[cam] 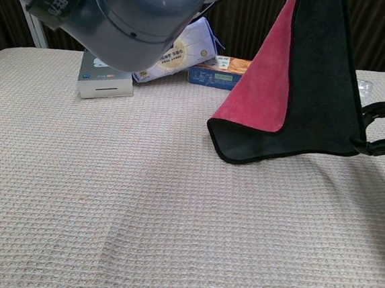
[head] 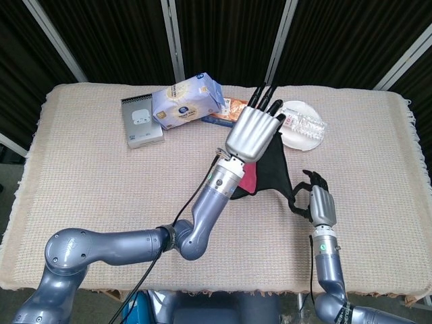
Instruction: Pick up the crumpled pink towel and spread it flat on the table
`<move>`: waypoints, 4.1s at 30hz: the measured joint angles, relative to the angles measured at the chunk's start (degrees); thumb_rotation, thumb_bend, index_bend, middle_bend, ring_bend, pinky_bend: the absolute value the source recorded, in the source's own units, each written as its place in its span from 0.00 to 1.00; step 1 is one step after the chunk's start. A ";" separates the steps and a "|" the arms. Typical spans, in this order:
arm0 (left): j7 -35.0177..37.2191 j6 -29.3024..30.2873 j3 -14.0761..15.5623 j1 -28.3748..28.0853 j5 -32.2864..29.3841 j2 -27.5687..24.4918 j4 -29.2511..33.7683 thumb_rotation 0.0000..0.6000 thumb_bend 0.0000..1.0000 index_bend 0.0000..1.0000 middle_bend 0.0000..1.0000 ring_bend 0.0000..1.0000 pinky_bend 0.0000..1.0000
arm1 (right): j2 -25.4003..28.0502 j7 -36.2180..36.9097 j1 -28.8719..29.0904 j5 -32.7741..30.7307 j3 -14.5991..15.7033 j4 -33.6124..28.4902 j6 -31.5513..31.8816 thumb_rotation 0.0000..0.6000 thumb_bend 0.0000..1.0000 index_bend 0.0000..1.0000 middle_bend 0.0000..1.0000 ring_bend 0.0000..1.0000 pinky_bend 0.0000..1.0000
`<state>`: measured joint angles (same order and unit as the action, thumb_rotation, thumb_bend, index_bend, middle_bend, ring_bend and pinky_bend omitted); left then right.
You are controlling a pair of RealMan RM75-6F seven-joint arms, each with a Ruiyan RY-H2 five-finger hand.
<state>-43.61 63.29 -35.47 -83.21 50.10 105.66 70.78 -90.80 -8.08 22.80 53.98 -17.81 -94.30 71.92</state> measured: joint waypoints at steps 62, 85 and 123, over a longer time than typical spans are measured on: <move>23.32 1.41 6.14 15.60 0.26 -7.62 0.26 1.00 0.48 0.55 0.26 0.03 0.05 | -2.32 -11.89 26.80 -5.08 -20.80 19.41 -1.05 1.00 0.47 0.71 0.18 0.00 0.00; 33.71 3.76 13.33 22.35 7.85 -3.49 5.42 1.00 0.48 0.55 0.26 0.03 0.05 | -0.95 -10.61 19.48 -2.07 -9.02 12.85 2.50 1.00 0.47 0.71 0.18 0.00 0.00; 33.46 13.94 36.62 47.22 29.18 -8.48 30.51 1.00 0.48 0.56 0.26 0.03 0.05 | 0.64 -10.74 -0.33 17.21 13.79 -2.70 12.01 1.00 0.47 0.71 0.18 0.00 0.00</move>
<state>-10.15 77.23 1.14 -35.99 79.29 97.19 101.29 -90.16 -18.82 22.47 71.19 -4.02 -96.99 83.93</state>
